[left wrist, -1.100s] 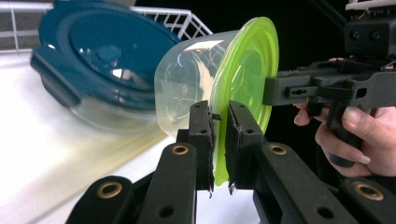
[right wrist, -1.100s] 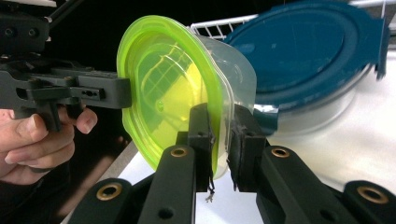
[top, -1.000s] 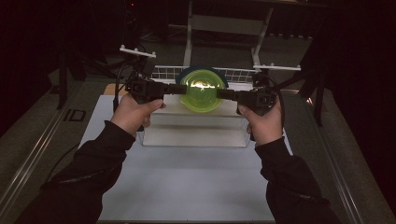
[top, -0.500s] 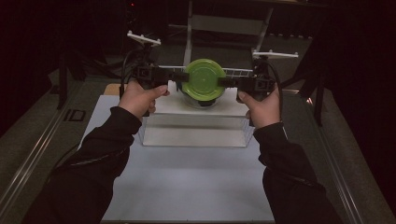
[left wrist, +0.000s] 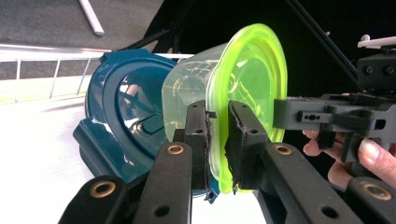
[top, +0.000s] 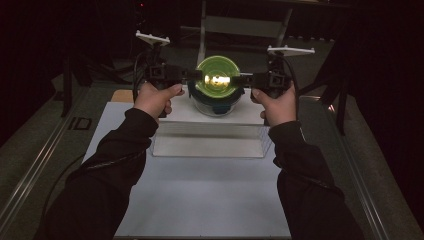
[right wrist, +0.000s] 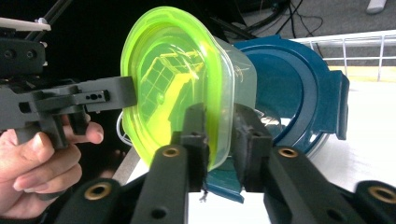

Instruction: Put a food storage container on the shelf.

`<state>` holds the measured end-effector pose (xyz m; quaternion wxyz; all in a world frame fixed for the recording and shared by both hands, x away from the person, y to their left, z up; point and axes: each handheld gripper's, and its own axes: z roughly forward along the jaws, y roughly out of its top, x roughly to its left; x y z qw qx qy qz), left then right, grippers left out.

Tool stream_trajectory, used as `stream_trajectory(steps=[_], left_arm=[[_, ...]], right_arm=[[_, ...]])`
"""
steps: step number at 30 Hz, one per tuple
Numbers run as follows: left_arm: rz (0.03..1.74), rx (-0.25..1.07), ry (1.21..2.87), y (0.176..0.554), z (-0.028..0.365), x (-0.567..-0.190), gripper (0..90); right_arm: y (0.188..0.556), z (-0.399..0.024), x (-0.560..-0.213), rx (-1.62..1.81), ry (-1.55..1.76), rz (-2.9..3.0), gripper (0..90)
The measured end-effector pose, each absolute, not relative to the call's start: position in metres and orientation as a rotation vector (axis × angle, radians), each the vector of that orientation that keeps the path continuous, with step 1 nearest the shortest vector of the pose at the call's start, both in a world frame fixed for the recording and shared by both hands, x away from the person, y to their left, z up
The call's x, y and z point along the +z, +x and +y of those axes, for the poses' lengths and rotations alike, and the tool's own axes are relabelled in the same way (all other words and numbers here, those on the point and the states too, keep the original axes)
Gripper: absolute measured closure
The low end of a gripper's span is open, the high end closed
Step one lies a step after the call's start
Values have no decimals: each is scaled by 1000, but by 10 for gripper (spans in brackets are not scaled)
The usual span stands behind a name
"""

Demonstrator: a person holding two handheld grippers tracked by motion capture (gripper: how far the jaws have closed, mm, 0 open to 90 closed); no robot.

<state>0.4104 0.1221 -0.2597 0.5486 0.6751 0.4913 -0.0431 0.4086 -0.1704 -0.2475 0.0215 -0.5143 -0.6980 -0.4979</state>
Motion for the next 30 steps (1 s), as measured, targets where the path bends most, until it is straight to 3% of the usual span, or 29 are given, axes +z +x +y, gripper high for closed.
stream_trajectory(steps=[20, 30], left_arm=[[1193, -85, 1564, 417, 110, -265, 555], [1137, -53, 1563, 412, 115, -265, 356]], right_arm=[[422, -172, -249, -1550, -1662, -2061, 571], [420, -176, -248, -1608, -1631, -2109, 382]])
